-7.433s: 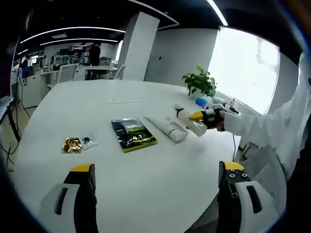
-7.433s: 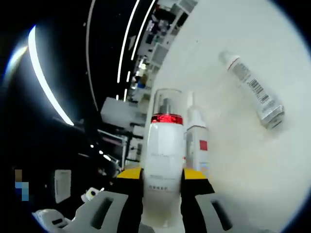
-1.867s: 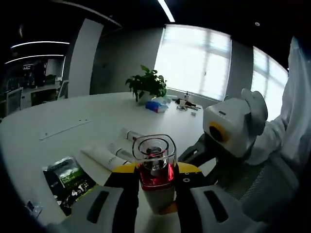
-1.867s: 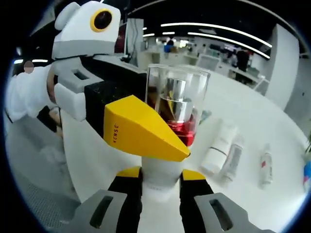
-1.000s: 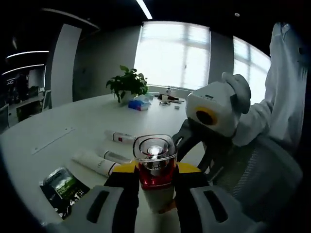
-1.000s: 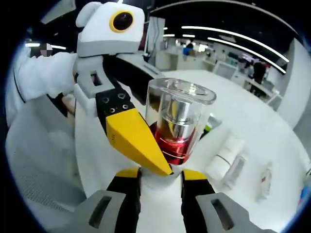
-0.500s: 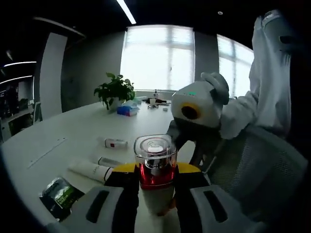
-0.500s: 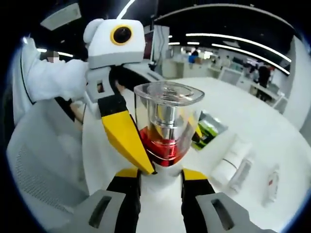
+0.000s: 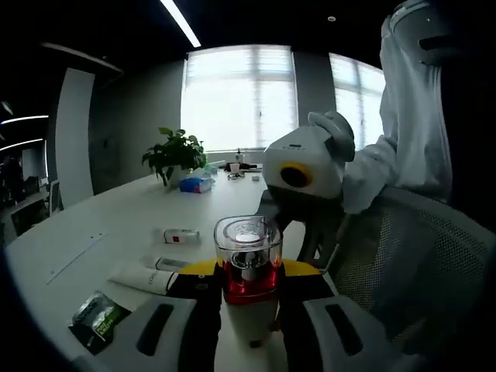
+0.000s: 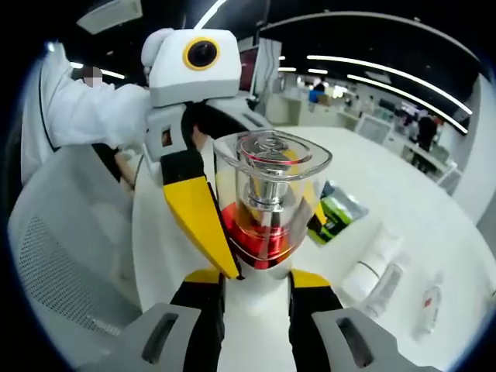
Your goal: Arrange the skincare products in the storage area until every visible bottle or jar stands upright without overlapping.
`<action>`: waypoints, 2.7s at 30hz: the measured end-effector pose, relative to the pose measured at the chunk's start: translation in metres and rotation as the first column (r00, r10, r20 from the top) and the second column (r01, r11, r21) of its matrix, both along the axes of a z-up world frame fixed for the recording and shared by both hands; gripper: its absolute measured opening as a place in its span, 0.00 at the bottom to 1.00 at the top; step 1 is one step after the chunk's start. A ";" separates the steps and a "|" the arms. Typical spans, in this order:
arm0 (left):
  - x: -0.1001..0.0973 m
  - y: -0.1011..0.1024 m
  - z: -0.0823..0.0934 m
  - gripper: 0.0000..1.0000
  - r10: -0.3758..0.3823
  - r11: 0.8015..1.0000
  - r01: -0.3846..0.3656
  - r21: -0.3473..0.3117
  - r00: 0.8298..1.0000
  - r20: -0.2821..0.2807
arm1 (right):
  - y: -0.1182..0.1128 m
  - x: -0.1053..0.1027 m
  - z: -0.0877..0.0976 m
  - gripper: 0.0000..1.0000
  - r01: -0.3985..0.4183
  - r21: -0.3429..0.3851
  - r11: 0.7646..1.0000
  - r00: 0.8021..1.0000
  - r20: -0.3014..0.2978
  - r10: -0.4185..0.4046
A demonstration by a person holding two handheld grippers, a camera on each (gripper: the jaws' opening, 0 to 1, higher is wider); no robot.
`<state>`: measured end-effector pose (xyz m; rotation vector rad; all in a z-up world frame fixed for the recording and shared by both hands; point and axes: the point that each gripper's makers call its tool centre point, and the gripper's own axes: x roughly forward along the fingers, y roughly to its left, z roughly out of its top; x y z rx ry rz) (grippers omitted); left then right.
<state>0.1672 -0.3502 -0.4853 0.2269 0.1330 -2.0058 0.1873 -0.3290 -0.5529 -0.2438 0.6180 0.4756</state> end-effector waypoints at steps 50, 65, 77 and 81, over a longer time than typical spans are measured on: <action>0.015 0.007 0.030 0.25 0.111 0.990 -0.109 -0.087 0.994 0.015 | -0.005 0.016 0.008 0.26 0.051 -0.011 0.999 0.997 0.067 -0.050; 0.025 -0.009 0.030 0.21 0.085 0.993 -0.081 -0.090 0.995 0.042 | -0.023 0.025 0.007 0.26 0.069 -0.019 0.997 0.995 0.069 -0.067; 0.037 -0.023 0.029 0.21 0.082 0.995 -0.076 -0.066 0.993 0.087 | -0.037 0.041 0.007 0.26 0.064 -0.014 0.998 0.995 0.076 -0.063; 0.043 -0.028 0.028 0.21 0.092 0.994 -0.085 -0.069 0.991 0.097 | -0.043 0.046 0.007 0.26 0.054 -0.033 0.998 0.995 0.083 -0.051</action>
